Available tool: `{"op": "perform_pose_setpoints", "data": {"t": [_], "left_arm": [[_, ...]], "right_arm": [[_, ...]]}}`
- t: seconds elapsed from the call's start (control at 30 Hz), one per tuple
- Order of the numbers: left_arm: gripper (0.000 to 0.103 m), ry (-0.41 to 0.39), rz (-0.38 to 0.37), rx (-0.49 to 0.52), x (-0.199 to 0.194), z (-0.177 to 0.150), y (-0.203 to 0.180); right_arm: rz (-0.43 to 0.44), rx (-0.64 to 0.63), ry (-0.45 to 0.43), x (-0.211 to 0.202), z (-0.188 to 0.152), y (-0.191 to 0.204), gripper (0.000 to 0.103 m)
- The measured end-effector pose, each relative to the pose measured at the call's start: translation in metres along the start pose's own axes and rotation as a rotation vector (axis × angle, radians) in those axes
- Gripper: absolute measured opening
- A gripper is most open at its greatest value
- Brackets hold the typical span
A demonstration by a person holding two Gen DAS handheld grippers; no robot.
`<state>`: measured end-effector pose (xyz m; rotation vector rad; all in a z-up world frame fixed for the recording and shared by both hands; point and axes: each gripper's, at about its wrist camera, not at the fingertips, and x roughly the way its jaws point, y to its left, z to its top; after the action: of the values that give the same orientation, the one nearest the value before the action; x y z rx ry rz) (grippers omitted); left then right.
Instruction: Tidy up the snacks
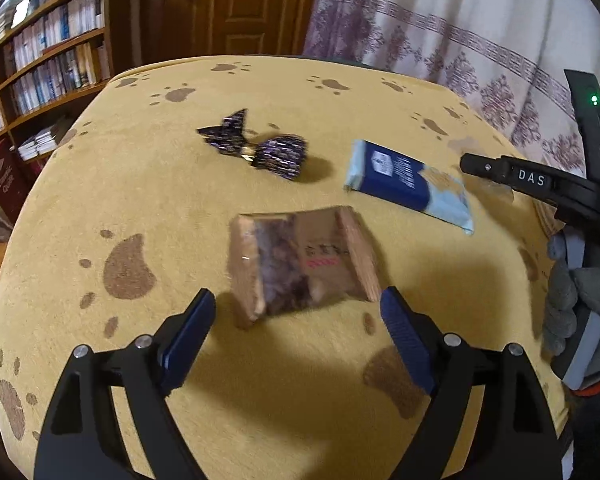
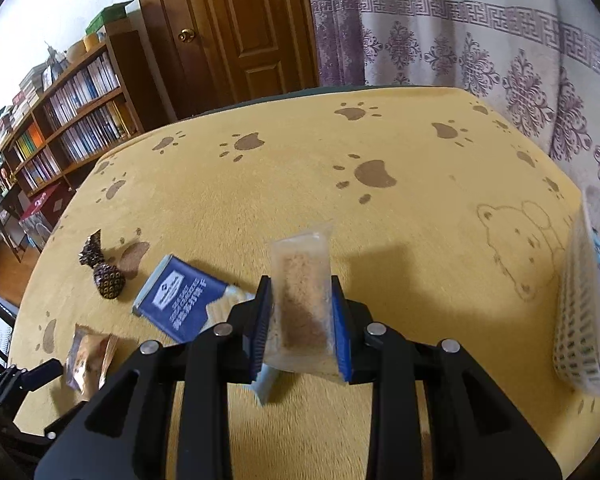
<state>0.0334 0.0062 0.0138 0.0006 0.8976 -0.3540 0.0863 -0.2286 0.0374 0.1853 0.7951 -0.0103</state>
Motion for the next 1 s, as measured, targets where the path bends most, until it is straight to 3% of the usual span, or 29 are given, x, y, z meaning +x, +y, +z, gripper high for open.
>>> {"op": "perform_pose_setpoints", "data": {"t": [0.13, 0.27, 0.4, 0.7, 0.87, 1.0], "left_arm": [[0.084, 0.007, -0.032, 0.018, 0.001, 0.0, -0.012], [0.084, 0.038, -0.118, -0.028, 0.006, 0.006, -0.023], [0.084, 0.055, -0.19, -0.006, -0.001, 0.006, -0.036], [0.084, -0.061, -0.015, 0.076, -0.012, 0.027, -0.014], [0.084, -0.051, -0.005, 0.187, 0.01, 0.043, -0.011], [0.084, 0.007, -0.092, 0.201, 0.03, 0.051, -0.009]], "right_arm": [[0.01, 0.023, -0.01, -0.014, -0.008, -0.006, 0.029], [0.02, 0.051, -0.021, -0.024, -0.014, -0.011, 0.029], [0.023, 0.064, -0.032, -0.033, -0.016, -0.017, 0.029], [0.04, 0.086, -0.039, -0.043, -0.022, -0.028, 0.029], [0.053, 0.09, -0.027, -0.042, -0.027, -0.026, 0.029], [0.058, 0.094, -0.023, -0.043, -0.032, -0.025, 0.029]]}}
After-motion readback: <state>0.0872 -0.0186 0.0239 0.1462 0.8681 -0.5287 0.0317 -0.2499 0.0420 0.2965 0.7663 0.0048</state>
